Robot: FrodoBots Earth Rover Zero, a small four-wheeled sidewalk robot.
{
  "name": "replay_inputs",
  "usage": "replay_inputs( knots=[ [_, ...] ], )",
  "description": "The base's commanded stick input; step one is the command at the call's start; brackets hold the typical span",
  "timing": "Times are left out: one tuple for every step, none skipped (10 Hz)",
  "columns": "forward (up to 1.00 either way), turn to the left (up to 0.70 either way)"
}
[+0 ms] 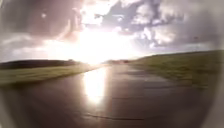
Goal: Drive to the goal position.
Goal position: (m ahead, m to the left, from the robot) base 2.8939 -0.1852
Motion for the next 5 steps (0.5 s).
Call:
replay_inputs(
  knots=[
    [0.70, -0.14],
    [0.70, -0.14],
    [0.70, -0.14],
    [0.70, -0.14],
    [0.70, -0.14]
  ],
)
